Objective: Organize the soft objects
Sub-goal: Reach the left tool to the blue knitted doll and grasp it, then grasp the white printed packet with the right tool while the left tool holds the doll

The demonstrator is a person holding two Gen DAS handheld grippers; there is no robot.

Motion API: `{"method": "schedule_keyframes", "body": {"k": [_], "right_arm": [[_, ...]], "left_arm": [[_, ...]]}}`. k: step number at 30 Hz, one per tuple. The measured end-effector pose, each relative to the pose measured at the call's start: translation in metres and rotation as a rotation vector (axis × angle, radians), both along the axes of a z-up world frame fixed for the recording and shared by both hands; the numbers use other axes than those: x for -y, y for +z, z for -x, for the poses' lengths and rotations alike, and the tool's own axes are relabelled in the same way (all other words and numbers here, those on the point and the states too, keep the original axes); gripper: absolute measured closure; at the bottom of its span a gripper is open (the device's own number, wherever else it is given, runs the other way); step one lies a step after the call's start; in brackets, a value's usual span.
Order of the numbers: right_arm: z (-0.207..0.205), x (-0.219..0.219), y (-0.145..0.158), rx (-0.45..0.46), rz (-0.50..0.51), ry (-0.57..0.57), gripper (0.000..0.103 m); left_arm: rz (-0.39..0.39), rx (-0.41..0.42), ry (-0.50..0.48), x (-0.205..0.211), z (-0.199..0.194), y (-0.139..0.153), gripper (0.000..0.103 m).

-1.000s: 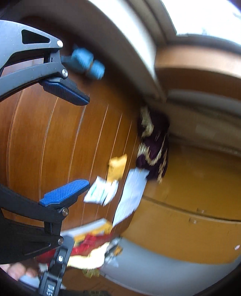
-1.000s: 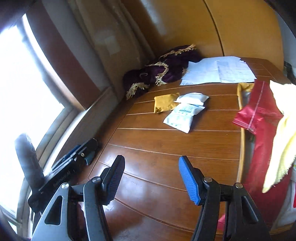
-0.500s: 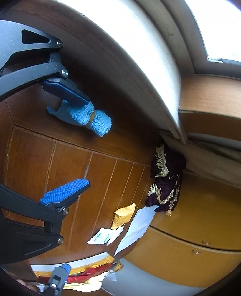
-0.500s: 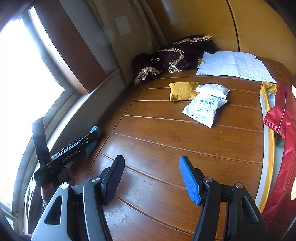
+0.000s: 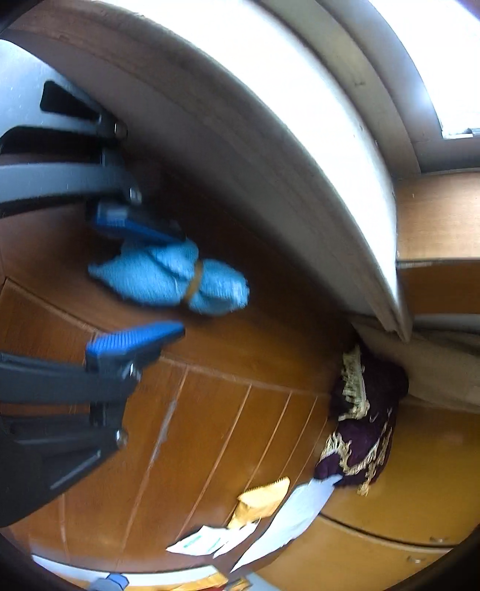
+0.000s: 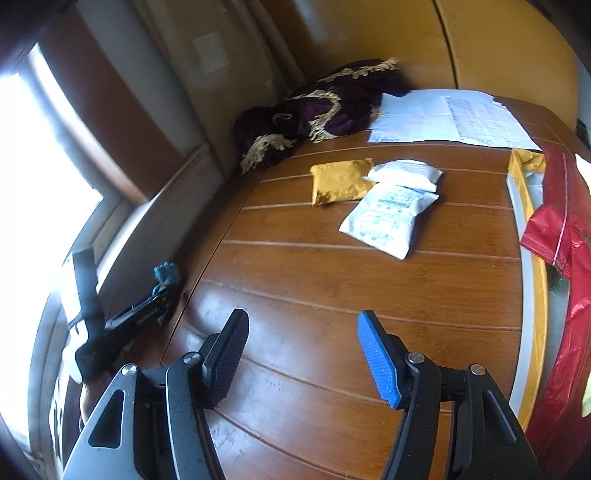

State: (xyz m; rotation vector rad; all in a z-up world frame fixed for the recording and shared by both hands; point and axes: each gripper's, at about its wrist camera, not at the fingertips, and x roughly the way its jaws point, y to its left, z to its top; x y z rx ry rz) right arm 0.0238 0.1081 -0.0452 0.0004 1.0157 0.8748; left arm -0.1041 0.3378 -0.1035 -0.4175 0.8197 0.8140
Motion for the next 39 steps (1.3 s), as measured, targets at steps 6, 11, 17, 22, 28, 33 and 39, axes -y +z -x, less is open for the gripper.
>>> {"method": "schedule_keyframes", "body": {"k": [6, 11, 17, 22, 28, 33, 39], "right_arm": [[-0.04, -0.014, -0.003, -0.007, 0.036, -0.106, 0.039], [-0.088, -0.024, -0.015, -0.04, 0.063, -0.242, 0.039], [-0.112, -0.031, -0.036, -0.067, 0.119, -0.318, 0.039], [-0.111, -0.043, -0.046, -0.001, 0.16, -0.317, 0.04], [-0.106, -0.045, -0.047, 0.024, 0.186, -0.316, 0.063], [-0.095, -0.038, -0.045, -0.009, 0.21, -0.286, 0.08], [-0.056, -0.014, -0.034, -0.033, 0.155, -0.188, 0.089]], "left_arm": [[0.099, 0.108, -0.055, -0.001, 0.013, 0.005, 0.084], [0.208, 0.231, -0.182, 0.014, 0.013, 0.01, 0.084], [0.246, 0.303, -0.292, 0.039, 0.004, 0.021, 0.084], [0.256, 0.297, -0.331, 0.048, -0.007, 0.021, 0.084], [0.261, 0.286, -0.341, 0.054, -0.014, 0.019, 0.084], [0.257, 0.282, -0.346, 0.059, -0.018, 0.021, 0.084], [0.26, 0.277, -0.346, 0.063, -0.019, 0.021, 0.084]]}}
